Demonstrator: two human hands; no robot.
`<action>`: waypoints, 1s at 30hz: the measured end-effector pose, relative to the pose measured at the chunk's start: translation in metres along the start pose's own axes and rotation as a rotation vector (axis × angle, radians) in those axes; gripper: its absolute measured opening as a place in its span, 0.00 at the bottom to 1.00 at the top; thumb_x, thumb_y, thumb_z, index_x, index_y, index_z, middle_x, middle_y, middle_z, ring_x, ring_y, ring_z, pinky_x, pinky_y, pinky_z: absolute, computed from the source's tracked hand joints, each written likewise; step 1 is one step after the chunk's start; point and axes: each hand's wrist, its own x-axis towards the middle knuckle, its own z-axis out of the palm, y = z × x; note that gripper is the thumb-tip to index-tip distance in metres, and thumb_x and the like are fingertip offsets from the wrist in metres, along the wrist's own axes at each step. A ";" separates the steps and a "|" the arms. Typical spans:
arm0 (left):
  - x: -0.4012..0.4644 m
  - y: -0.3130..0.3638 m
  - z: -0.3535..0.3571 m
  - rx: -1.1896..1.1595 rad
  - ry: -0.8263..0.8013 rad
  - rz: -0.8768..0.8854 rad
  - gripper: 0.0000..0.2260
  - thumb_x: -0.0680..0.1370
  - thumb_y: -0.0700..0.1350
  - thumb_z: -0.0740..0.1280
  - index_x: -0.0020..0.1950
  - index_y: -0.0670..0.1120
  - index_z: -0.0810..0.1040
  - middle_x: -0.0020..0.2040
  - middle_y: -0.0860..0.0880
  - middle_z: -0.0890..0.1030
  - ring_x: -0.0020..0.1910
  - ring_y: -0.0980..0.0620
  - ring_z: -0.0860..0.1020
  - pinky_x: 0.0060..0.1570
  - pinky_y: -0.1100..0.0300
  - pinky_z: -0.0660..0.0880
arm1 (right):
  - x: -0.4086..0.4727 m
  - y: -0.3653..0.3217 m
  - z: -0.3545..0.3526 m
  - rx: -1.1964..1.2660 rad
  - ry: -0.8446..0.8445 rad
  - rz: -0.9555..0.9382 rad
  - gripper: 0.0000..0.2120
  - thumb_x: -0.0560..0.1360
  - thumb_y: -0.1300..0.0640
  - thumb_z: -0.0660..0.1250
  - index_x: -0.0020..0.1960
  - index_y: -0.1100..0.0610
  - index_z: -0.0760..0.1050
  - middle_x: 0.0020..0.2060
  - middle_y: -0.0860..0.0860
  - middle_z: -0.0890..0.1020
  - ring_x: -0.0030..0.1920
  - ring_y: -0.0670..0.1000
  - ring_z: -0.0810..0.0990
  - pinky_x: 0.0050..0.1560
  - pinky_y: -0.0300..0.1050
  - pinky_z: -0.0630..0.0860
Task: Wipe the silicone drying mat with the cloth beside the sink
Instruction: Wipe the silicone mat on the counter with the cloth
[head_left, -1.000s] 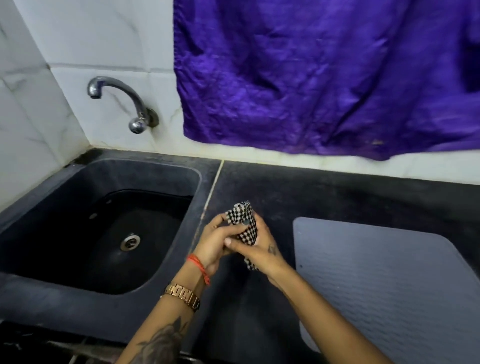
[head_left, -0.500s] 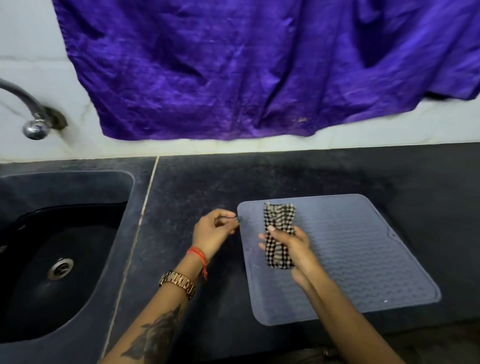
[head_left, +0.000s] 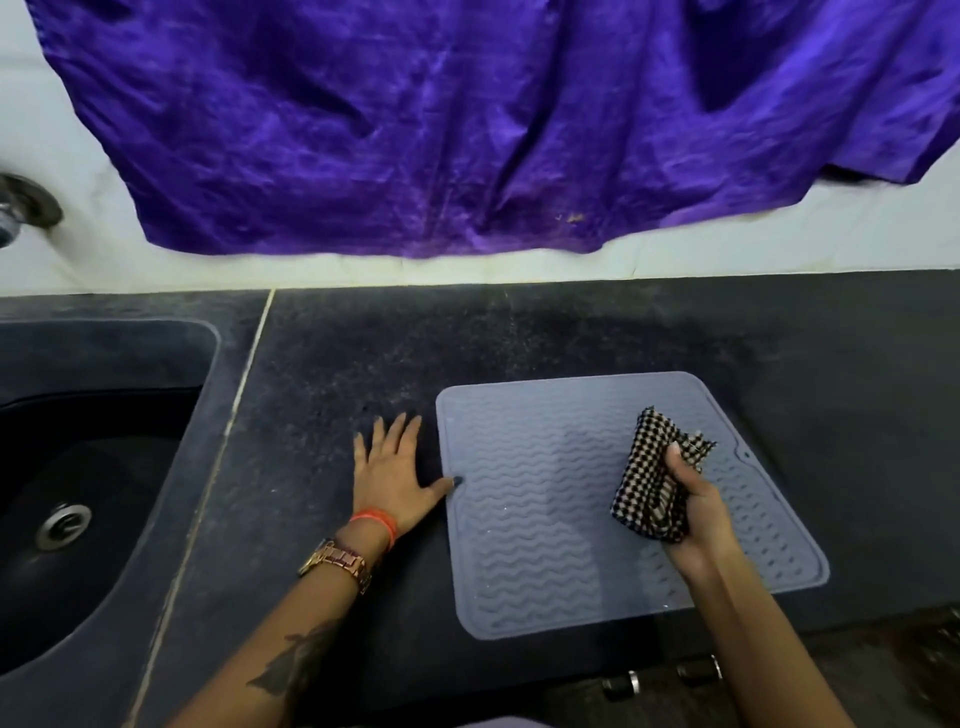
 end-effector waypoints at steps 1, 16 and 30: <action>0.000 0.000 0.001 -0.005 -0.003 -0.020 0.42 0.70 0.66 0.64 0.76 0.49 0.51 0.77 0.48 0.52 0.76 0.46 0.45 0.72 0.47 0.35 | 0.003 -0.005 -0.003 -0.020 -0.025 0.012 0.10 0.75 0.54 0.65 0.54 0.55 0.78 0.43 0.50 0.85 0.40 0.48 0.85 0.37 0.43 0.82; -0.016 0.013 0.023 -0.060 0.202 -0.131 0.41 0.68 0.66 0.58 0.75 0.44 0.57 0.76 0.47 0.59 0.76 0.47 0.50 0.74 0.52 0.39 | 0.066 -0.061 -0.072 -0.755 0.222 -0.254 0.20 0.69 0.59 0.73 0.59 0.58 0.75 0.54 0.57 0.81 0.52 0.58 0.79 0.54 0.56 0.77; -0.013 0.018 0.025 0.079 0.229 -0.141 0.34 0.72 0.61 0.52 0.72 0.41 0.63 0.73 0.43 0.65 0.74 0.44 0.57 0.75 0.51 0.44 | 0.126 -0.083 -0.090 -1.651 0.443 -0.545 0.15 0.77 0.56 0.61 0.59 0.65 0.69 0.59 0.65 0.68 0.56 0.66 0.71 0.54 0.59 0.70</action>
